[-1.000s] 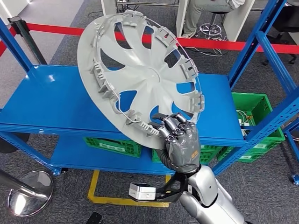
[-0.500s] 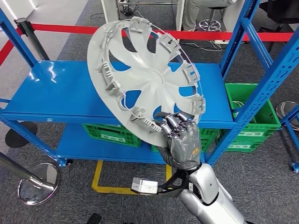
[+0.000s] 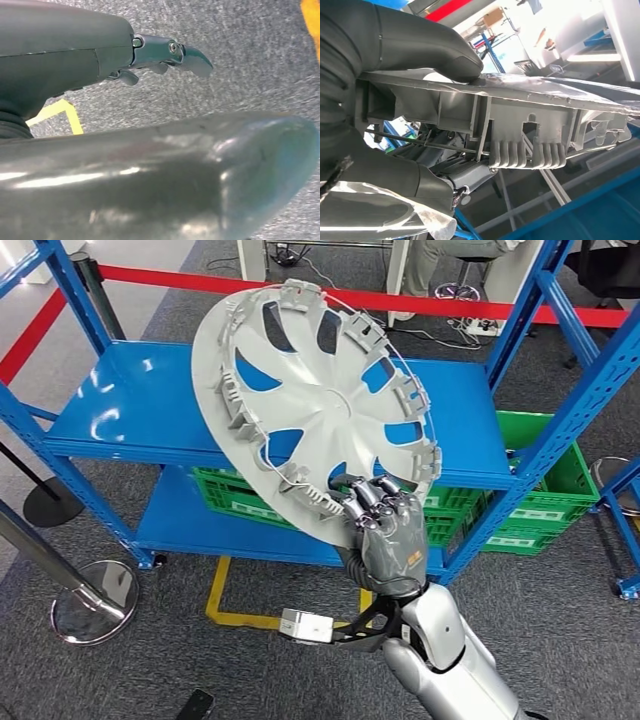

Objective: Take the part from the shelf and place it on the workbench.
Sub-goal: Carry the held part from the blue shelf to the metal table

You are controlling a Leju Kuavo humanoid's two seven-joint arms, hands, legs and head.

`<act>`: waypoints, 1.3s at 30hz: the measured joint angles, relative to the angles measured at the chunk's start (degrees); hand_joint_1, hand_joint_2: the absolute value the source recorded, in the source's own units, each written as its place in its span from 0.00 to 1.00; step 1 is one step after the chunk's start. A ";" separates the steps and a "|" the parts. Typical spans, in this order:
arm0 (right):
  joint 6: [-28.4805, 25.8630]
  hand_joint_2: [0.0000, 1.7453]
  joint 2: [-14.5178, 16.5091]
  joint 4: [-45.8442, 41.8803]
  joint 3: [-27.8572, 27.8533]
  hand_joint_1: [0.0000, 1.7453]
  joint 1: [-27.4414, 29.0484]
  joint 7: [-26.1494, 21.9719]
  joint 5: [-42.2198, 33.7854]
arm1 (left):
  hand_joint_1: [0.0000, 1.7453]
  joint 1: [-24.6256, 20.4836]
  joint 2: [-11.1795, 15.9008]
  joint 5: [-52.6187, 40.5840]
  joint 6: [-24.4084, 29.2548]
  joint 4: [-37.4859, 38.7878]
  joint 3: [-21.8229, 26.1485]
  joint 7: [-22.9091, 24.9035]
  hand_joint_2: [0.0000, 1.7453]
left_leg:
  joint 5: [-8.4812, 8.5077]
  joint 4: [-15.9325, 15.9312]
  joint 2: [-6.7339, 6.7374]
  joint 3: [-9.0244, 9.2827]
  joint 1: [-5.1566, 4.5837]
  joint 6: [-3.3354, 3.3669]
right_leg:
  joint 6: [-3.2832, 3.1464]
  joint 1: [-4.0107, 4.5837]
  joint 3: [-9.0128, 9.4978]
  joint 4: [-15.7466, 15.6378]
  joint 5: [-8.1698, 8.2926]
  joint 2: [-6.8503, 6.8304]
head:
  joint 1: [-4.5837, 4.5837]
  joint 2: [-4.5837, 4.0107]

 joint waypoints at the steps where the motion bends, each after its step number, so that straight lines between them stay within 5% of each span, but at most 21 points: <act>1: 0.01 1.00 -0.01 0.22 -0.05 1.00 -0.05 0.04 -0.11 | 0.00 0.00 0.05 -0.24 0.00 0.00 0.01 0.20 0.00 | 0.70 0.08 0.01 -0.88 -0.11 0.08 | -0.01 0.00 -0.36 3.23 -1.04 0.03 | 0.03 0.00; 3: 0.00 1.00 -0.02 0.70 -0.13 1.00 -0.03 0.08 -0.38 | 0.00 0.08 0.16 -0.61 -0.01 0.00 0.01 0.52 0.00 | 1.98 0.30 0.02 -2.63 -0.34 0.07 | -0.20 0.02 1.13 5.01 0.62 0.08 | 0.04 0.01; 5: -0.03 1.00 -0.01 1.17 -0.20 1.00 -0.02 0.03 -0.56 | 0.00 0.14 0.24 -0.77 -0.03 0.01 0.01 0.62 0.00 | 3.05 0.62 -0.02 -4.12 -0.51 -0.09 | -0.75 0.08 6.32 -1.08 3.56 0.13 | 0.03 0.02; 7: -0.07 1.00 0.06 1.45 -0.27 1.00 -0.06 -0.04 -0.61 | 0.00 0.14 0.27 -0.85 -0.03 0.01 0.01 0.62 0.00 | 4.09 0.83 -0.10 -5.13 -0.73 -0.48 | -1.16 0.26 12.31 -9.74 3.15 0.21 | -0.01 0.01; 9: -0.08 1.00 0.21 1.60 -0.37 1.00 -0.17 -0.08 -0.63 | 0.00 0.10 0.31 -1.04 -0.02 0.02 0.01 0.64 0.00 | 5.24 0.75 -0.10 -5.70 -0.76 -1.01 | -1.32 0.53 14.59 -13.83 1.99 0.27 | -0.07 0.00; 11: 0.02 1.00 0.31 1.76 -0.52 1.00 -0.35 -0.04 -0.61 | 0.00 0.09 0.38 -1.24 -0.08 0.02 0.01 0.78 0.00 | 5.34 0.87 -0.09 -6.21 -0.57 -1.70 | -2.06 0.46 13.80 -14.19 2.76 0.13 | -0.08 0.00; 12: 0.08 1.00 0.37 1.86 -0.58 1.00 -0.46 -0.02 -0.58 | 0.00 0.10 0.41 -1.28 -0.16 0.02 0.01 0.92 0.00 | 3.89 1.76 -0.08 -6.63 -0.47 -2.09 | -2.58 0.37 13.19 -14.22 3.33 0.01 | -0.12 0.00; 15: 0.15 1.00 0.69 2.29 -0.66 1.00 -0.81 -0.02 -0.55 | 0.00 -0.04 0.48 -1.33 -0.49 0.03 0.01 1.22 0.00 | -4.54 10.67 -0.04 -8.91 -0.09 -3.06 | -3.48 0.33 11.08 -14.17 5.26 -0.19 | -0.30 0.01; 16: 0.15 1.00 0.75 2.47 -0.67 1.00 -0.86 -0.01 -0.55 | 0.00 -0.12 0.50 -1.35 -0.55 0.03 0.01 1.23 0.00 | -6.16 14.30 -0.03 -9.47 0.03 -3.27 | -3.51 0.36 10.26 -14.04 5.92 -0.21 | -0.30 0.01; 18: 0.10 1.00 0.79 2.88 -0.68 1.00 -0.88 0.00 -0.53 | 0.00 -0.22 0.57 -1.52 -0.62 0.02 0.01 1.22 0.00 | -5.15 17.56 -0.03 -8.64 0.21 -3.50 | -3.35 0.40 8.29 -13.49 7.04 -0.28 | -0.31 0.00; 20: 0.03 1.00 0.86 3.20 -0.70 1.00 -0.87 0.02 -0.51 | 0.00 -0.30 0.78 -1.77 -0.75 0.03 0.01 1.02 0.00 | -1.93 13.20 -0.03 -4.41 0.35 -3.46 | -2.99 0.38 6.37 -12.53 7.78 -0.31 | -0.31 0.00; 23: 0.04 1.00 1.22 3.33 -0.86 1.00 -0.94 0.20 -0.48 | 0.00 -0.79 1.10 -2.02 -1.04 0.09 0.01 0.57 0.00 | -2.76 2.78 -0.10 2.42 0.22 -2.72 | -2.14 0.53 4.57 -11.29 8.70 -0.36 | -0.26 0.00; 26: 0.11 1.00 1.42 3.47 -0.96 1.00 -1.14 0.44 -0.45 | 0.00 -1.06 1.48 -2.36 -1.66 0.43 -0.01 0.09 0.00 | -2.70 0.57 -0.02 2.64 0.02 -1.41 | -1.06 0.46 3.89 -11.13 9.72 -0.35 | -0.26 0.01; 28: 0.07 1.00 1.42 3.66 -1.01 1.00 -1.16 0.46 -0.44 | 0.00 -1.09 1.83 -2.42 -1.81 0.66 0.00 -0.19 0.00 | -1.41 0.36 0.18 1.38 0.19 -0.48 | -0.51 0.40 2.70 -8.99 6.80 -0.09 | -0.14 0.00; 30: 0.04 1.00 1.42 3.84 -1.05 1.00 -1.16 0.48 -0.42 | 0.00 -1.20 2.11 -2.42 -1.81 0.76 0.01 -0.36 0.00 | -0.03 0.40 0.25 -0.34 0.15 0.05 | -0.17 0.30 0.80 -2.38 1.02 0.08 | 0.02 0.00; 32: 0.03 1.00 1.42 4.02 -1.05 1.00 -1.13 0.50 -0.34 | 0.00 -1.27 2.22 -2.43 -1.81 0.86 0.01 -0.40 0.00 | 1.29 0.53 0.26 -2.14 -0.01 0.11 | -0.03 0.27 -0.09 4.39 -1.70 0.11 | 0.03 0.01; 34: 0.02 1.00 1.42 4.21 -1.07 1.00 -1.13 0.54 -0.26 | 0.00 -1.31 2.30 -2.43 -1.81 0.99 0.01 -0.40 0.00 | 2.49 0.70 0.26 -3.81 -0.16 0.01 | -0.20 0.28 2.12 4.51 0.67 0.11 | 0.02 0.01; 36: 0.01 1.00 1.44 4.30 -1.10 1.00 -1.23 0.60 -0.20 | 0.00 -1.40 2.36 -2.43 -1.77 1.11 0.01 -0.40 0.00 | 3.60 0.87 0.19 -5.08 -0.32 -0.25 | -0.69 0.38 7.88 -2.62 3.19 0.13 | 0.02 0.01; 37: -0.01 1.00 1.50 4.31 -1.10 1.00 -1.33 0.60 -0.15 | 0.00 -1.45 2.38 -2.43 -1.74 1.15 0.01 -0.40 0.00 | 4.14 0.93 0.14 -5.50 -0.42 -0.46 | -0.95 0.45 11.22 -7.40 3.00 0.15 | -0.02 0.01; 39: -0.03 1.00 1.64 4.37 -1.09 1.00 -1.54 0.56 -0.03 | 0.00 -1.54 2.41 -2.44 -1.68 1.21 0.01 -0.40 0.00 | 5.35 0.81 0.10 -5.98 -0.50 -1.02 | -1.33 0.71 15.02 -13.57 1.70 0.21 | -0.07 0.01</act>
